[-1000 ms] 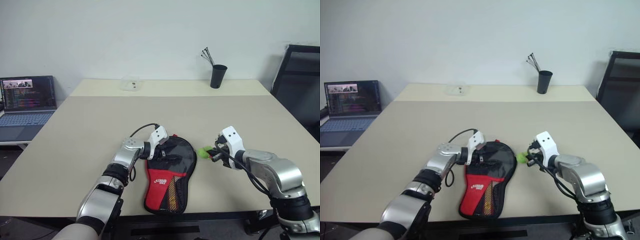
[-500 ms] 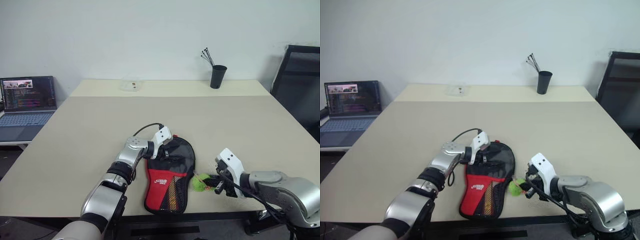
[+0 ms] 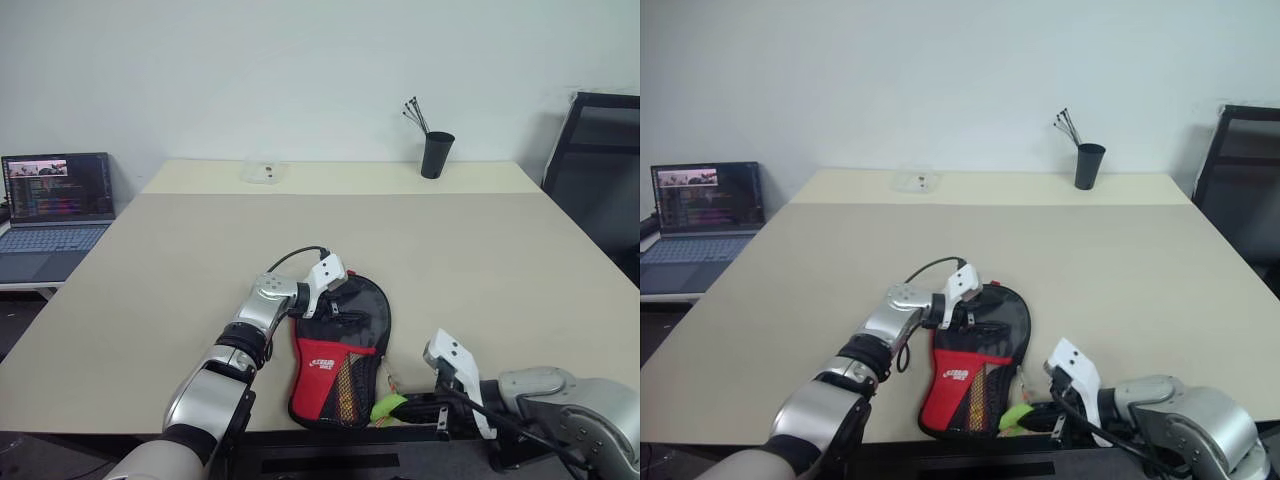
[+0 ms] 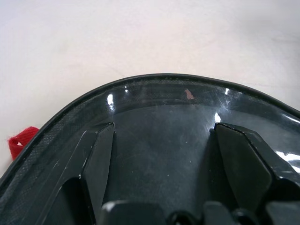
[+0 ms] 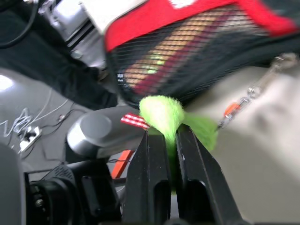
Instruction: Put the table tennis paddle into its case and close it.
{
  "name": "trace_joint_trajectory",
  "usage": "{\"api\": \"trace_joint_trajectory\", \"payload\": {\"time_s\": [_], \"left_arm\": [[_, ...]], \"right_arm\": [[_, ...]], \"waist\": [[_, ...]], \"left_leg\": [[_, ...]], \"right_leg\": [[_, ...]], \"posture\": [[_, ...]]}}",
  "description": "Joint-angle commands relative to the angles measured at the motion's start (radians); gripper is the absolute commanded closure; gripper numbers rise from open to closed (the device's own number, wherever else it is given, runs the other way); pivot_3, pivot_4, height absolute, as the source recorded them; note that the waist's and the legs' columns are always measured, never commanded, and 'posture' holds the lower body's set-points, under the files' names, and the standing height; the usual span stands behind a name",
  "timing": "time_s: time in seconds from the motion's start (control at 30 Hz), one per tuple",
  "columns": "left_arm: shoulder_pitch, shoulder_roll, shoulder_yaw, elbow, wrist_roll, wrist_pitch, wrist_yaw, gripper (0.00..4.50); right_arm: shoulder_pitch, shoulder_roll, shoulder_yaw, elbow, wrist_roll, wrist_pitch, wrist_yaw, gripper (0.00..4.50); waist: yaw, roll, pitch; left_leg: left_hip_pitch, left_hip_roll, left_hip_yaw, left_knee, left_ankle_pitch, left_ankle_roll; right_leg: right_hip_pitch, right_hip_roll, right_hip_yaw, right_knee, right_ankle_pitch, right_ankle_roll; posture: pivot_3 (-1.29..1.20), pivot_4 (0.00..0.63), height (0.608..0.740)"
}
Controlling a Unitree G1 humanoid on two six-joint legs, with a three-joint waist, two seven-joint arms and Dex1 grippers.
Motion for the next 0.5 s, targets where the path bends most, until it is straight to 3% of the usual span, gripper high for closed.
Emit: {"api": "trace_joint_trajectory", "payload": {"time_s": [0.03, 0.5], "left_arm": [[0.01, -0.004, -0.037, 0.035, 0.049, 0.005, 0.018, 0.77], [0.004, -0.006, -0.03, 0.048, 0.063, 0.003, 0.046, 0.77]], "right_arm": [[0.011, -0.014, 0.087, -0.019, 0.031, -0.038, 0.058, 4.48], [-0.012, -0.064, 0.134, -0.082, 0.139, -0.043, 0.109, 4.48]], "waist": [[0.0, 0.0, 0.0], [-0.002, 0.0, 0.0]], "left_leg": [[0.0, 0.0, 0.0, 0.0, 0.0, 0.0], [0.005, 0.001, 0.0, 0.0, 0.0, 0.0]], "right_leg": [[0.0, 0.0, 0.0, 0.0, 0.0, 0.0], [0.005, 0.0, -0.001, 0.0, 0.0, 0.0]], "posture": [[0.0, 0.15, 0.74], [0.0, 0.15, 0.74]]}}
